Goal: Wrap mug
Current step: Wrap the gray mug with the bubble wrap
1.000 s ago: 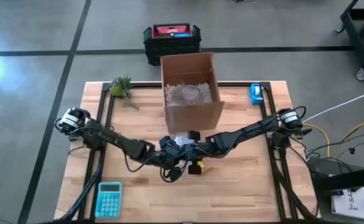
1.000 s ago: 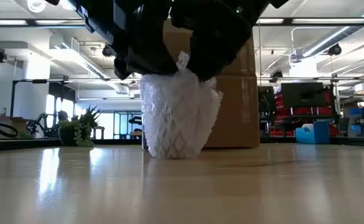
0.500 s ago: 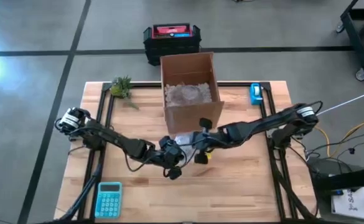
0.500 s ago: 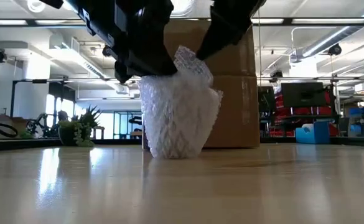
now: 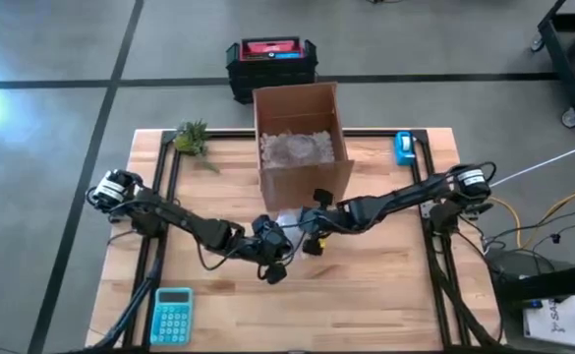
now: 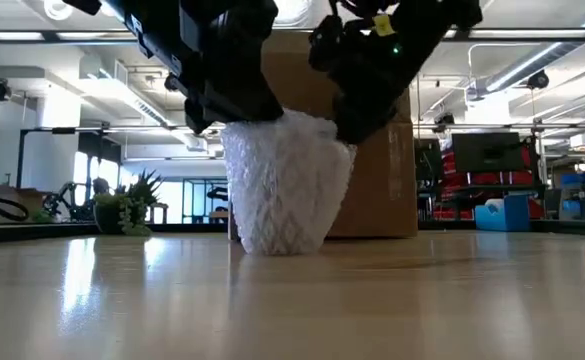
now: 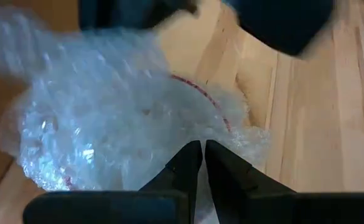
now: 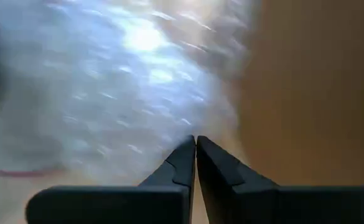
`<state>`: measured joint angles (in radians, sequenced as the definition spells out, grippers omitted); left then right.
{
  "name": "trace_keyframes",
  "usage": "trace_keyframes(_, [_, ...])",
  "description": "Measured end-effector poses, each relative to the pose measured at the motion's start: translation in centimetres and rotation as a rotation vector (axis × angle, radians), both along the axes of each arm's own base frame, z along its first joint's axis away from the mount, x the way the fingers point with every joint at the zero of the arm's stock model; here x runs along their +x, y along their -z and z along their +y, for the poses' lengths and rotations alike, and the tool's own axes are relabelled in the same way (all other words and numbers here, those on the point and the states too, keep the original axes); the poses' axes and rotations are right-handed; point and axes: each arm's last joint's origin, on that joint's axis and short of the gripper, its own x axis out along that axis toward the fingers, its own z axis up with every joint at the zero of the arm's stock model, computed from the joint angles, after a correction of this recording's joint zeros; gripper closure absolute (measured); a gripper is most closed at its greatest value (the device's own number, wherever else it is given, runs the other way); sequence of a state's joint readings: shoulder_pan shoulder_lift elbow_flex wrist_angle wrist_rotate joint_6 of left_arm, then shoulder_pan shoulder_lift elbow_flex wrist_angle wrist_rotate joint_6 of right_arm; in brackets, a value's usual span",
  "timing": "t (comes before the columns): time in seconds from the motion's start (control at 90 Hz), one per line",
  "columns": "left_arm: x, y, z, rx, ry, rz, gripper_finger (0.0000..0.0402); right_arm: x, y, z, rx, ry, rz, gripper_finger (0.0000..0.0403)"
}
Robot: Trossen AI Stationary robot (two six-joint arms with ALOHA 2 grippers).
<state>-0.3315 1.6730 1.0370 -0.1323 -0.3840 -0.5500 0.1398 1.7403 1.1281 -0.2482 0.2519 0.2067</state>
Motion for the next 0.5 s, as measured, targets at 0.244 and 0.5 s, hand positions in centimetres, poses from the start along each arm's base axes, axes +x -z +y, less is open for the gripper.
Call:
trace_keyframes(0.244, [0.0, 0.0, -0.1, 0.004, 0.024, 0.006, 0.0380, 0.1, 1.7, 1.9, 0.097, 0.011, 0.029, 0.0401])
trace_keyframes(0.5, [-0.1, -0.1, -0.4, -0.082, 0.117, 0.039, 0.0380, -0.4, 1.5, 3.8, 0.171, 0.015, 0.024, 0.0401])
